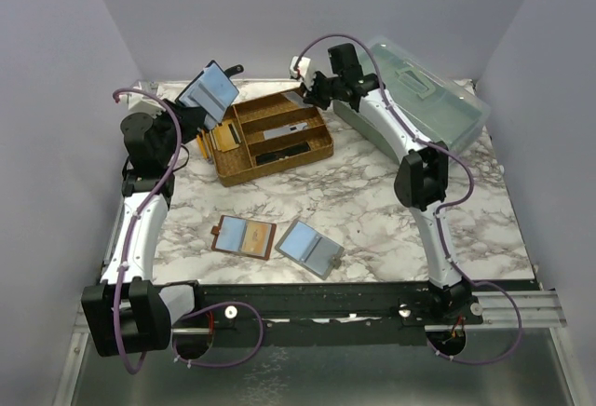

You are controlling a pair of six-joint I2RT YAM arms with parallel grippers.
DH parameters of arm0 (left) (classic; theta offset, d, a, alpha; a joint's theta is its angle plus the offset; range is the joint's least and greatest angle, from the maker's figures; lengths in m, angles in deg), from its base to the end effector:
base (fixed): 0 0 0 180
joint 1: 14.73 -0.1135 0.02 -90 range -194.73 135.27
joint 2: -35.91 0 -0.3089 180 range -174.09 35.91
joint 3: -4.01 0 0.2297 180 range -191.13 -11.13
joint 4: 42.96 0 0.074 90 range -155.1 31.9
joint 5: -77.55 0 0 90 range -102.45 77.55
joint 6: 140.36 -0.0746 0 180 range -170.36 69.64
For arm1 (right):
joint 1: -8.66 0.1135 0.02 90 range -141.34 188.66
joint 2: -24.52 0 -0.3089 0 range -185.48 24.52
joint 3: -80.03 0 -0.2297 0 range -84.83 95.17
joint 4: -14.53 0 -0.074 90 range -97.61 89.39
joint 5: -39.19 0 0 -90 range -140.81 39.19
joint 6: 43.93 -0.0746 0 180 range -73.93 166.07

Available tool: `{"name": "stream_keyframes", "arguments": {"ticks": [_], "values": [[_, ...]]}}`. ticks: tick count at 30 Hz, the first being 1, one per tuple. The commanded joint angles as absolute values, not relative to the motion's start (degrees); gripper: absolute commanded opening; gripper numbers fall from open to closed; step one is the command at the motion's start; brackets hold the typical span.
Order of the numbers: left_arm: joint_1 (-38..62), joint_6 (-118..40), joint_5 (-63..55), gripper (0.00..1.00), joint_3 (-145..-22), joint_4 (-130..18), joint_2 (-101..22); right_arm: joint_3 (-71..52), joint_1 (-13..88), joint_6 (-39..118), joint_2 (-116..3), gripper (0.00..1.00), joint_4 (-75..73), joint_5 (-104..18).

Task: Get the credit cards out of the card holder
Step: Place the credit card in the storage box.

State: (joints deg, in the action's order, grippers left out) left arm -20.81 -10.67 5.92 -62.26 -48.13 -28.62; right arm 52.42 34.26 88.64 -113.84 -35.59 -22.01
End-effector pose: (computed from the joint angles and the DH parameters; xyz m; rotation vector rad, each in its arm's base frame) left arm 0.2623 0.0043 0.3907 -0.4117 1.6239 -0.7074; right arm 0.5132 0.2858 0.2923 -1.4164 1.5996 0.3790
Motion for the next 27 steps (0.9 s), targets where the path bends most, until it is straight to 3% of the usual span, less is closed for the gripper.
{"name": "stream_keyframes", "arguments": {"ticks": [1,16,27], "values": [[-21.5,-8.9,7.0,0.00,-65.5,-49.0,-29.4,51.2,35.7,93.8,-117.1,0.01,-33.9,-26.1],[-21.5,-5.5,8.8,0.00,-65.0,-49.4,-30.2,48.0,37.9,100.6,-119.0,0.08,-34.0,-28.7],[-21.5,-3.7,11.4,0.00,-62.9,-47.4,-29.1,51.0,38.1,90.3,-120.8,0.29,-25.0,-41.7]]}}
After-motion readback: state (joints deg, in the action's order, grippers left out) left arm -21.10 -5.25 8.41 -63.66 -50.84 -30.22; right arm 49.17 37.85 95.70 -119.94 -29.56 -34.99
